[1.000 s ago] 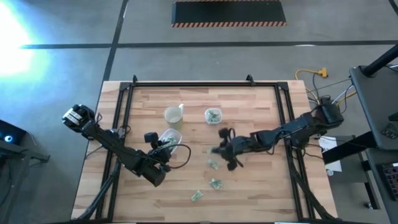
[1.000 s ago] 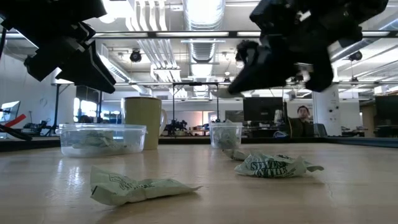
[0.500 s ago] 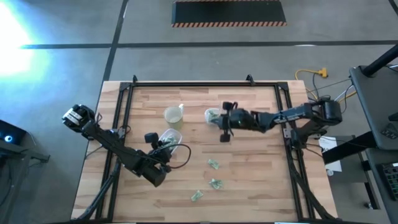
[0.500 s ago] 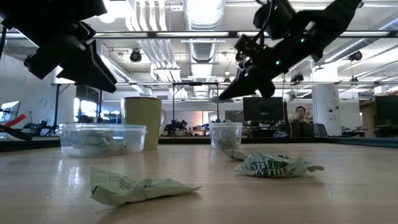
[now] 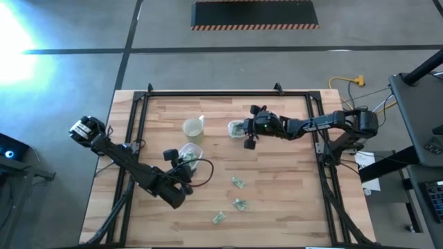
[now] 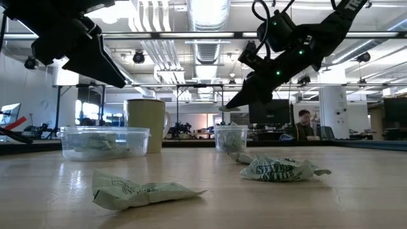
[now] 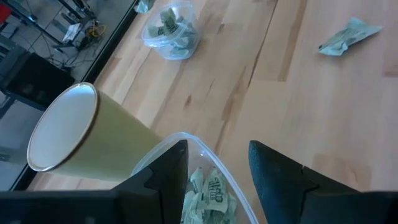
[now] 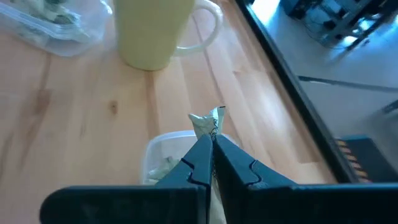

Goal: Pick and place items into bin
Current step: Put the stevia packet into the top transparent bin

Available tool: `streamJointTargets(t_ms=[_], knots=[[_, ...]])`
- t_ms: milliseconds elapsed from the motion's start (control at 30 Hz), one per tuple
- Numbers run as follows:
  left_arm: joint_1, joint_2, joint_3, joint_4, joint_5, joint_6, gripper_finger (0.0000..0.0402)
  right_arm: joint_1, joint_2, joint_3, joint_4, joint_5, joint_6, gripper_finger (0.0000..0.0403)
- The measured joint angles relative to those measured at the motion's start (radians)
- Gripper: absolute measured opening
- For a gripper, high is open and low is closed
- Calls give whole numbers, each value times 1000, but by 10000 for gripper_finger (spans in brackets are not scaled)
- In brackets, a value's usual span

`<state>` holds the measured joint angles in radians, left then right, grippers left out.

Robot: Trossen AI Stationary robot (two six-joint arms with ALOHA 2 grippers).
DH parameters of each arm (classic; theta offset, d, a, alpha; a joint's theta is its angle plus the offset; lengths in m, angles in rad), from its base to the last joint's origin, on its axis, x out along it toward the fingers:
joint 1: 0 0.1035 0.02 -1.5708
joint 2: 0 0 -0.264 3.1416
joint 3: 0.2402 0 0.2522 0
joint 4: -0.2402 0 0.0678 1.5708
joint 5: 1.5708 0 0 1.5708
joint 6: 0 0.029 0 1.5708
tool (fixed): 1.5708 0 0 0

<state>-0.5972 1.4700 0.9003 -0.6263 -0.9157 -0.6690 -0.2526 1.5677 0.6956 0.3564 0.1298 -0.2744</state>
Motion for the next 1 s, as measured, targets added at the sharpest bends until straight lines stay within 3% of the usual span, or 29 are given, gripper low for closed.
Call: streamJointTargets(t_ms=[333,600,1000], knots=[[0,0,5,22,-3,3,153,-42,48,0,8,-111,62,8],[0,0,5,22,-2,2,153,-60,149,52,-2,-108,78,8],[0,0,4,26,0,-1,153,-60,154,73,-76,-108,136,8]])
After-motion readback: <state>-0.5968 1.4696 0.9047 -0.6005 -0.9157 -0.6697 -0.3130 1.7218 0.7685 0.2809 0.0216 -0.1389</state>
